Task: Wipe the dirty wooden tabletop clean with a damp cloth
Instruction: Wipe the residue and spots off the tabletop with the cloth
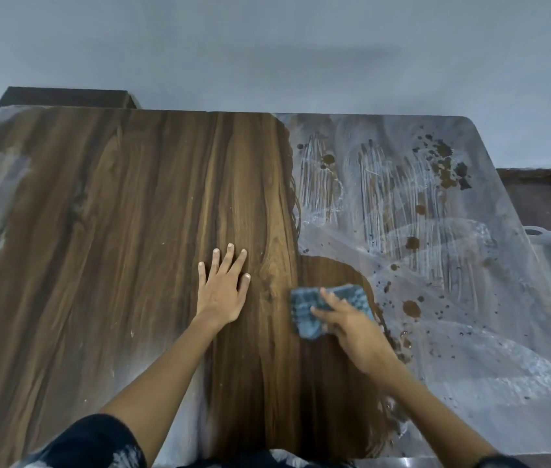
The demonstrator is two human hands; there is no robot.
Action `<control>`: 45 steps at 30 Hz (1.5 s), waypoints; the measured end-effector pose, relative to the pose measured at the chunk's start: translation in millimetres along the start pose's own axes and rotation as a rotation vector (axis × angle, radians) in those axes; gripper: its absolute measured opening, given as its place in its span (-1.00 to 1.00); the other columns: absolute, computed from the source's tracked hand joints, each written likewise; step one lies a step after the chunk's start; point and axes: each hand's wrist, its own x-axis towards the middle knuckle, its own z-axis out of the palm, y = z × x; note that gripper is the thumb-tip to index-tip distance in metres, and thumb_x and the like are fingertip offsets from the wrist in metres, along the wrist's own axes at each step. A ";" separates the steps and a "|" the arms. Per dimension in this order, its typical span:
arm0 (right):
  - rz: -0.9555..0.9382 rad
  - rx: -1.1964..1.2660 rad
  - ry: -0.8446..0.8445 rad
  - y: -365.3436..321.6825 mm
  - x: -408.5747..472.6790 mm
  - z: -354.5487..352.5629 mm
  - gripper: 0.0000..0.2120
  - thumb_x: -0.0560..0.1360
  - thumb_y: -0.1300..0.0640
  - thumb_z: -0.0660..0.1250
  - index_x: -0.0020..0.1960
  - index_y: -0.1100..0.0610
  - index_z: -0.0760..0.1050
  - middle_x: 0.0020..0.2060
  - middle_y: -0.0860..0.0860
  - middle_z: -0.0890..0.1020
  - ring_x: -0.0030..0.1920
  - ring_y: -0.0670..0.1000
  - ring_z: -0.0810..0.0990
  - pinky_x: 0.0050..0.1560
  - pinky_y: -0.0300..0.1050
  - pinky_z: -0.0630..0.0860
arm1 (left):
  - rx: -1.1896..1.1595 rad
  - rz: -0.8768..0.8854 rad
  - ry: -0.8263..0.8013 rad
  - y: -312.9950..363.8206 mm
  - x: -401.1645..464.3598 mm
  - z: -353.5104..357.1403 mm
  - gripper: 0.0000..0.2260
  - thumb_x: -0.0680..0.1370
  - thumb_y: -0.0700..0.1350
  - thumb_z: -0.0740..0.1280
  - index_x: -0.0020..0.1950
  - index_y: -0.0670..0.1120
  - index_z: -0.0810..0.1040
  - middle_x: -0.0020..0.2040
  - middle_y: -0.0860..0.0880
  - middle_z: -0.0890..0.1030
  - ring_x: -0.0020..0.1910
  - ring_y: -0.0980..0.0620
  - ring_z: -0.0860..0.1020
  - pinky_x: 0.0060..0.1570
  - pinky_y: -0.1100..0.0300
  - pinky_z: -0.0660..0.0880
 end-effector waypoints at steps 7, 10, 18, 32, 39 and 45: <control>0.237 0.065 0.196 -14.8 117.8 -21.5 -0.66 0.54 0.31 0.20 0.31 0.17 0.42 0.46 0.05 0.19 0.46 0.09 0.16 0.42 0.08 0.21 | 0.013 0.029 -0.017 4.3 19.2 -4.7 -0.54 0.64 0.05 -0.03 0.52 0.03 -0.01 0.55 0.00 -0.07 0.51 -0.06 -0.16 0.44 -0.09 -0.16; 0.143 0.034 0.133 -30.2 115.0 -8.9 -0.64 0.56 0.26 0.18 0.33 0.08 0.40 0.46 0.00 0.17 0.47 0.08 0.12 0.47 0.01 0.09 | 0.009 0.030 -0.008 4.9 31.4 -6.0 -0.55 0.64 0.05 -0.03 0.52 0.04 0.00 0.55 0.01 -0.06 0.51 -0.06 -0.15 0.45 -0.10 -0.14; -0.030 -0.108 -0.017 -6.7 26.1 -7.9 -0.63 0.58 0.15 0.17 0.37 -0.04 0.31 0.39 -0.19 0.06 0.45 -0.13 0.07 0.42 -0.32 -0.12 | 0.003 0.022 0.015 9.3 59.4 -5.5 -0.55 0.64 0.07 -0.05 0.52 0.06 -0.02 0.55 0.01 -0.07 0.51 -0.07 -0.16 0.43 -0.15 -0.18; 0.131 0.029 0.153 -20.5 172.0 -27.9 -0.65 0.56 0.28 0.15 0.33 0.11 0.39 0.45 0.01 0.20 0.45 0.05 0.17 0.45 0.01 0.14 | 0.038 0.072 0.045 16.9 100.2 -11.0 -0.56 0.64 0.03 -0.06 0.52 0.05 0.00 0.55 0.00 -0.04 0.51 -0.08 -0.14 0.44 -0.11 -0.15; 0.058 -0.061 0.105 7.9 107.2 -35.6 -0.64 0.56 0.20 0.19 0.34 0.04 0.37 0.38 -0.20 0.12 0.41 -0.16 0.09 0.48 -0.09 0.09 | 0.030 0.083 0.074 20.4 132.3 -13.2 -0.55 0.64 0.07 -0.06 0.52 0.05 0.00 0.54 0.01 -0.03 0.51 -0.08 -0.15 0.44 -0.11 -0.17; 0.270 -0.016 0.321 40.0 204.0 -81.4 -0.65 0.56 0.23 0.19 0.33 0.16 0.38 0.41 0.10 0.32 0.34 0.13 0.38 0.27 0.08 0.40 | 0.062 0.106 0.097 32.0 160.7 -17.0 -0.55 0.64 0.07 -0.07 0.52 0.05 -0.01 0.54 -0.01 -0.02 0.51 -0.12 -0.13 0.45 -0.03 -0.18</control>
